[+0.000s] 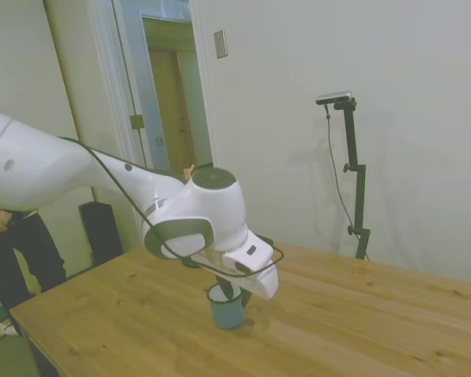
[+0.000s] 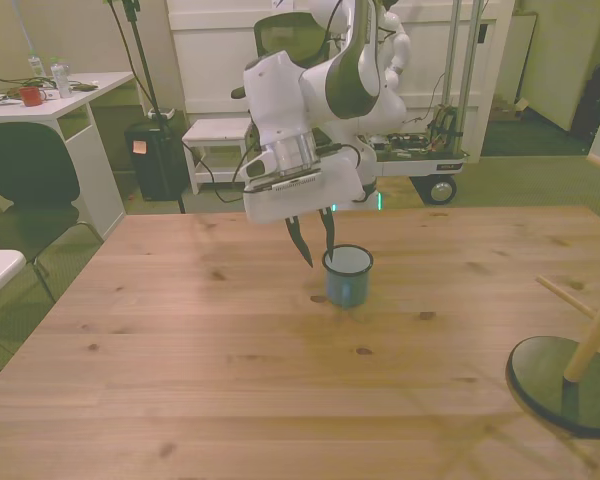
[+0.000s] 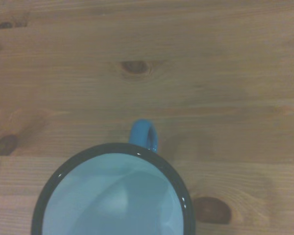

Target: Unload the mug

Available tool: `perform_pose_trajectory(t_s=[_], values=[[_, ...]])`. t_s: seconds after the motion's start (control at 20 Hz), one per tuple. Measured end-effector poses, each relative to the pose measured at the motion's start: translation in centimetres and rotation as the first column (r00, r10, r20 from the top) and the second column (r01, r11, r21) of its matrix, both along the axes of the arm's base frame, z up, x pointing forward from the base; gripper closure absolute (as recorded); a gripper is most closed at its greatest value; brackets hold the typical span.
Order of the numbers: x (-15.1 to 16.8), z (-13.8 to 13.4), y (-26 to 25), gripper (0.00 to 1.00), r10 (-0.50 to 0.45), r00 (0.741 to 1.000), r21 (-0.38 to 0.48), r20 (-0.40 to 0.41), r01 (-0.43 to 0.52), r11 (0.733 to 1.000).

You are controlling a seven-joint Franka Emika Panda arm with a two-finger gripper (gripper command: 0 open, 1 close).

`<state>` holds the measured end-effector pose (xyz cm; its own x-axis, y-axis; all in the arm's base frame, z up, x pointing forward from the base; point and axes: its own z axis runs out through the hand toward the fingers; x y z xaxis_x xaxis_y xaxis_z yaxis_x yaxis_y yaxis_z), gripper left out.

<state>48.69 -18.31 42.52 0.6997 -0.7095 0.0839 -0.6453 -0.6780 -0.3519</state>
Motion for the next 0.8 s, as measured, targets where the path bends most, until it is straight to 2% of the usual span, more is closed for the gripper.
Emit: perform_pose_trajectory(t_s=[0.2,0.35,0.55,0.7,0.8], values=[[-0.1,6.6,1.2,0.0,0.025,1.0,-0.046,0.002,-0.025,0.999],[0.9,9.3,5.3,0.0,0.079,0.997,-0.057,-0.019,-0.08,0.995],[2.0,9.1,12.2,0.0,0.092,0.994,-0.063,-0.06,-0.096,0.993],[2.3,8.0,15.2,0.0,0.027,0.994,-0.113,-0.108,-0.039,0.993],[2.6,7.7,16.7,0.0,-0.026,0.995,-0.149,-0.099,0.011,0.989]])
